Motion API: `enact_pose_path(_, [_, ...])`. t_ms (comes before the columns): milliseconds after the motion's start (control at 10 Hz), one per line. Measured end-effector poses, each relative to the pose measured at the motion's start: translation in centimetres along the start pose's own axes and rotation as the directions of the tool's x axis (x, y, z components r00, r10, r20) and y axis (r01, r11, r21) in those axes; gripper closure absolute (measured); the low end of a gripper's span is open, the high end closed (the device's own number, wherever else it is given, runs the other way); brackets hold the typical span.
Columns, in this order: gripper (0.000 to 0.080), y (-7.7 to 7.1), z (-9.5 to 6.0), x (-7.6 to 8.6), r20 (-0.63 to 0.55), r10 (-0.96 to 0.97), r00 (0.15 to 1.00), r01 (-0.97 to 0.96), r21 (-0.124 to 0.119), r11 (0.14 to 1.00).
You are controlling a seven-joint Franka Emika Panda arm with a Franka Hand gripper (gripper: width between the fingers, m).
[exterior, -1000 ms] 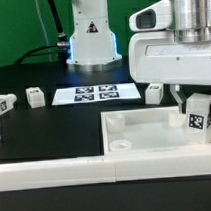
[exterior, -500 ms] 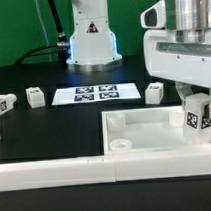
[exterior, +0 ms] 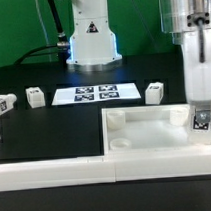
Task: Assemble square table
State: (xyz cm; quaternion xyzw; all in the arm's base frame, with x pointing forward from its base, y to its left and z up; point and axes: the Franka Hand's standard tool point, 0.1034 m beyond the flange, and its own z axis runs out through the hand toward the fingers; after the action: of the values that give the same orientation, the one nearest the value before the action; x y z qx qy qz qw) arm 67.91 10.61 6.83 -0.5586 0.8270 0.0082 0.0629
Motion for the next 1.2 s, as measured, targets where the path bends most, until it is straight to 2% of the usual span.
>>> enact_pose_path(300, [0.0509, 0.2, 0.1, -0.1, 0.011, 0.031, 0.999, -0.031, -0.003, 1.000])
enact_pose_path(400, [0.0419, 0.2, 0.1, -0.2, 0.012, -0.001, 1.000, 0.001, -0.004, 1.000])
enact_pose_path(500, [0.0278, 0.2, 0.1, -0.2, 0.011, -0.001, 1.000, 0.001, -0.004, 1.000])
enact_pose_path(600, [0.0191, 0.2, 0.0, -0.2, 0.013, -0.011, 1.000, 0.011, -0.002, 1.000])
enact_pose_path(700, [0.0159, 0.3, -1.1, -0.5, 0.022, -0.048, 0.999, 0.048, 0.006, 0.999])
enact_pose_path(900, [0.0159, 0.9, -3.8, -0.3, 0.041, -0.086, 0.995, 0.085, 0.017, 0.996])
enact_pose_path(1000, [0.0151, 0.8, -4.6, -0.3, 0.046, -0.088, 0.995, 0.087, 0.023, 0.996])
enact_pose_path(1200, [0.0150, 0.7, -4.6, -0.1, 0.044, -0.086, 0.995, 0.085, 0.025, 0.996])
